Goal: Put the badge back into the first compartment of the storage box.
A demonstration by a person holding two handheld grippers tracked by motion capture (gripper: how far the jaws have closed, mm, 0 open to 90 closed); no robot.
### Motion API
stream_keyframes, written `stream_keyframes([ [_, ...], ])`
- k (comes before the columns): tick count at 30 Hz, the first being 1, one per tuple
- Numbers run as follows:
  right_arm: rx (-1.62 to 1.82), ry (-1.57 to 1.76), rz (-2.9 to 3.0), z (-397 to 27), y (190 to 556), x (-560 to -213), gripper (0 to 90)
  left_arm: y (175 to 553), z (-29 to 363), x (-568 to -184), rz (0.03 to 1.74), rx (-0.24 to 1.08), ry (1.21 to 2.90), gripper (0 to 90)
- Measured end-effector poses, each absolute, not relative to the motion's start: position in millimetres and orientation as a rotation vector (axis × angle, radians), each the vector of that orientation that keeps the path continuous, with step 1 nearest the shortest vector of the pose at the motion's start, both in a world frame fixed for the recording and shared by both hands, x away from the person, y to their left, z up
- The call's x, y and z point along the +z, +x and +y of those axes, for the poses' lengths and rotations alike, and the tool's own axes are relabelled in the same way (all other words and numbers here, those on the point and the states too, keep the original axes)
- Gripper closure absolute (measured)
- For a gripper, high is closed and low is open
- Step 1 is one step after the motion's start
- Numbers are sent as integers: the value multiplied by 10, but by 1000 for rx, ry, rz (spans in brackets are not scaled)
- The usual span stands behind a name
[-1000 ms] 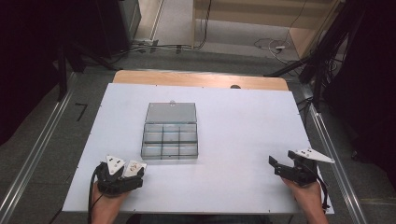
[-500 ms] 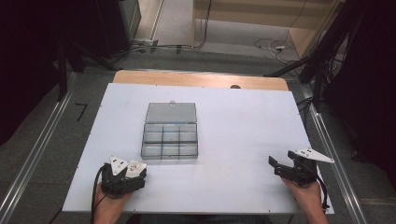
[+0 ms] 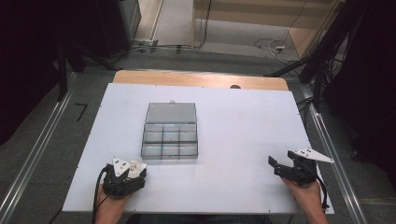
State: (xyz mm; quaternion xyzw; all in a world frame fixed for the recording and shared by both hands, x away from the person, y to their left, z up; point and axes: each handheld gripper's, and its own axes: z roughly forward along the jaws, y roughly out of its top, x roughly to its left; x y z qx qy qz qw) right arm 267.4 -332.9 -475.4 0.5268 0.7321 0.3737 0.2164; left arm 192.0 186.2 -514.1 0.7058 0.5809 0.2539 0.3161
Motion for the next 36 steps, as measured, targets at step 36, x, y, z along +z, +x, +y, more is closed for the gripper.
stream_keyframes([
  [36,1031,1462,2030,-3336,2677,-4758,150,1837,2014,-4848,1512,643,1790,331],
])
